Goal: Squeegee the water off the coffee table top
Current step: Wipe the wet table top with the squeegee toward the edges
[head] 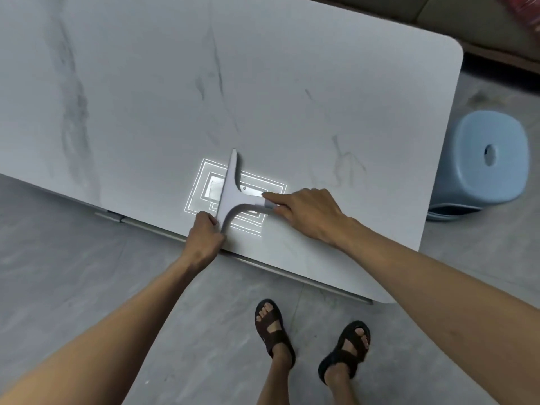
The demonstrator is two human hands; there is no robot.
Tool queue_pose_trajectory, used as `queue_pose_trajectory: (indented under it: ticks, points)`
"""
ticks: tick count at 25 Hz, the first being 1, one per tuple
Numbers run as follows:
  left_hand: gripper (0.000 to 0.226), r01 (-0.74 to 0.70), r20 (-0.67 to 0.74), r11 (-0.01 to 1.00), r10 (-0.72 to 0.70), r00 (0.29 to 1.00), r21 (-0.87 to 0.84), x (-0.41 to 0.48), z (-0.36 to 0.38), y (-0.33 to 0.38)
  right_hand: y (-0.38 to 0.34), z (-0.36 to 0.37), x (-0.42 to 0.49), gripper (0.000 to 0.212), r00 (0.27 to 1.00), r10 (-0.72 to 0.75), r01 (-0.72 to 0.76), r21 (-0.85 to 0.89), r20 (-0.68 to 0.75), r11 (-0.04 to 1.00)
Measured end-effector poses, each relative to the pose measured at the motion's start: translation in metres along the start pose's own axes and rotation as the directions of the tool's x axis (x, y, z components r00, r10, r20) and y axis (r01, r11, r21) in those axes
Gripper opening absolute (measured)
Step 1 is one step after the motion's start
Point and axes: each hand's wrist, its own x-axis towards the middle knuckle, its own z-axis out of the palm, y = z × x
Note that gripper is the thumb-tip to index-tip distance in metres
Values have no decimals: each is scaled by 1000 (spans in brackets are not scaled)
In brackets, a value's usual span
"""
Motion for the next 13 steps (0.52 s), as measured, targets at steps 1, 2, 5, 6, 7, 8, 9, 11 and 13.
queue_pose_trajectory:
  ticks: [1,2,5,6,7,8,9,11,13]
  points:
    - [21,-18,6,1000,18,1000,3,1,5,4,11,-1,-16,34,999,47,-47,-1,-6,999]
    - [23,-39,14,999,39,999,14,2,11,9,23,-2,-36,36,994,106,-106,-5,-4,994]
    - [27,-113,63,988,107,992,107,-4,34,26,64,-7,-104,40,953,304,-304,-17,5,952]
    - [28,-148,90,979,136,987,137,-9,43,33,76,-9,-128,40,927,374,-374,-25,2,927]
    - [30,-185,122,969,166,979,165,-14,51,40,87,-12,-151,41,897,442,-442,-27,-9,896]
    - [31,-218,154,957,190,970,193,-20,60,47,99,-14,-172,41,865,500,-501,-20,-27,865]
    - [31,-248,189,942,207,960,225,-26,68,54,110,-16,-190,41,836,546,-547,-10,-45,837]
    - [32,-283,271,912,203,941,299,-37,86,69,130,-19,-227,41,782,619,-620,4,-79,784]
    - [30,-292,294,891,192,936,348,-47,99,81,145,-17,-257,40,733,670,-674,3,-114,739]
